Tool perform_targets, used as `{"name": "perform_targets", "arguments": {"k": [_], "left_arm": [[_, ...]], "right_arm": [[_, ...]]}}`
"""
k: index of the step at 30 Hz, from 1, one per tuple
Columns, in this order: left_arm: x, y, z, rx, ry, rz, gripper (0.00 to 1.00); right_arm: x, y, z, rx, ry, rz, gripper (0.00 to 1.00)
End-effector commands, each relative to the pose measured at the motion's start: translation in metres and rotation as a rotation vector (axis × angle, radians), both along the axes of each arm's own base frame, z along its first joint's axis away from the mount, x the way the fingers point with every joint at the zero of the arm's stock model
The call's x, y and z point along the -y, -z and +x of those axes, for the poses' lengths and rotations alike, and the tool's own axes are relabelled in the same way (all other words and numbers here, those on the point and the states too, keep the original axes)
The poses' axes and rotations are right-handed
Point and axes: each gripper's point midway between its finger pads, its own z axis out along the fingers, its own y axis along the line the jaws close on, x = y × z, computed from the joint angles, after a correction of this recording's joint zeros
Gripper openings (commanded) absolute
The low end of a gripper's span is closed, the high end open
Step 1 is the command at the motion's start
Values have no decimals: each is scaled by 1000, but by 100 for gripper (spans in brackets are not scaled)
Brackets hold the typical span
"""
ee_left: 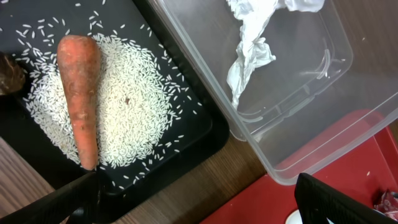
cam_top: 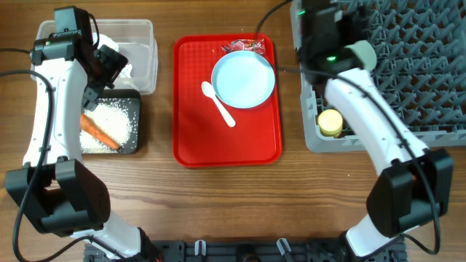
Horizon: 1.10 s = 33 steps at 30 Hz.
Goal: Sort waste into correct bins and load items into the dishwasher rack
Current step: 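Move the right gripper left over the light-blue plate on the tray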
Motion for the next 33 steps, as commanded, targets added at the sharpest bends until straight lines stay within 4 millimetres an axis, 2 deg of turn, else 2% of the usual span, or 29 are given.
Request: {"name": "perform_targets", "arguments": {"k": [1, 2, 6, 8, 12, 14, 18, 21, 24, 26, 33], "left_arm": [[-1, -11, -2, 28, -14, 10, 100], [-1, -11, -2, 28, -14, 10, 100], [-1, -11, -2, 28, -14, 10, 100], [-1, -11, -2, 28, -14, 10, 100], [-1, -11, -2, 28, -14, 10, 100], [-1, -11, -2, 28, -14, 10, 100], [-1, -11, -2, 28, -14, 10, 100], [-1, -11, -2, 28, -14, 10, 100], [-1, -11, -2, 28, -14, 10, 100], [-1, -11, -2, 28, -14, 10, 100], [-1, -11, -2, 28, -14, 10, 100]], "right_arm": [[-137, 40, -32, -182, -353, 538, 100], [-162, 41, -43, -225, -412, 649, 100], [-223, 35, -77, -357, -500, 960, 100], [-239, 35, -91, -410, -510, 1028, 100], [-255, 40, -110, -474, -548, 1020, 100], [-255, 47, -116, -488, -565, 962, 100], [-239, 69, -121, -532, -463, 893, 94], [-217, 91, -124, -565, -241, 903, 89], [-196, 111, -127, -563, -23, 907, 89], [-191, 119, -129, -571, 45, 913, 88], [-178, 153, -131, -584, 213, 892, 74]]}}
